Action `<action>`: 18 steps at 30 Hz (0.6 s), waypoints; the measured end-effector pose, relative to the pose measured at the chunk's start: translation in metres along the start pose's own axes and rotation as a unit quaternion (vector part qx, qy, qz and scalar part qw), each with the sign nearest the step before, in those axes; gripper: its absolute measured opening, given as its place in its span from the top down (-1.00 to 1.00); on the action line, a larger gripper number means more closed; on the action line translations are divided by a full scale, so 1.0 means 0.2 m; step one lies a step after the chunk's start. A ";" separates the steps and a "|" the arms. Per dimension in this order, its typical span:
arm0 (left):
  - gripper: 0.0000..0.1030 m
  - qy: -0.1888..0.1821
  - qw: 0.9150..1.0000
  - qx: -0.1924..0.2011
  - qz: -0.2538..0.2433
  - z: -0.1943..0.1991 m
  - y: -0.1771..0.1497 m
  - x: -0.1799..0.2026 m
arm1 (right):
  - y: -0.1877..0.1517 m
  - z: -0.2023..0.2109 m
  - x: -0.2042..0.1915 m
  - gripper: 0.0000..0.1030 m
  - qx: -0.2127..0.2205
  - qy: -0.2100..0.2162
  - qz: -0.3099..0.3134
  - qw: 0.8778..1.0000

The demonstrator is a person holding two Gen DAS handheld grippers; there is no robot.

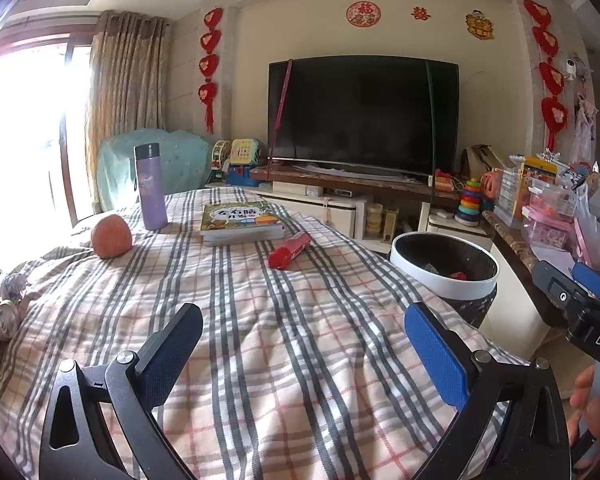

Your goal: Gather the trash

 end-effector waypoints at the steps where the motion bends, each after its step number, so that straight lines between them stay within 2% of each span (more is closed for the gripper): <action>1: -0.98 0.000 1.000 0.000 0.000 0.00 0.00 -0.01 | 0.00 0.00 0.00 -1.00 -0.001 0.000 0.001 1.000; 18: -0.98 0.005 1.000 0.009 0.000 0.00 -0.01 -0.03 | 0.00 0.01 -0.05 -1.00 0.003 0.011 0.013 1.000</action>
Point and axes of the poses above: each gripper's, at about its wrist camera, not at the fingertips, and z roughly against the way its jaws point, x to its right, y to its top, the point moved 7 cm from there along -z, roughly the way its jaws point, and after that the axes turned 10 degrees about x, right-handed, at the moved point
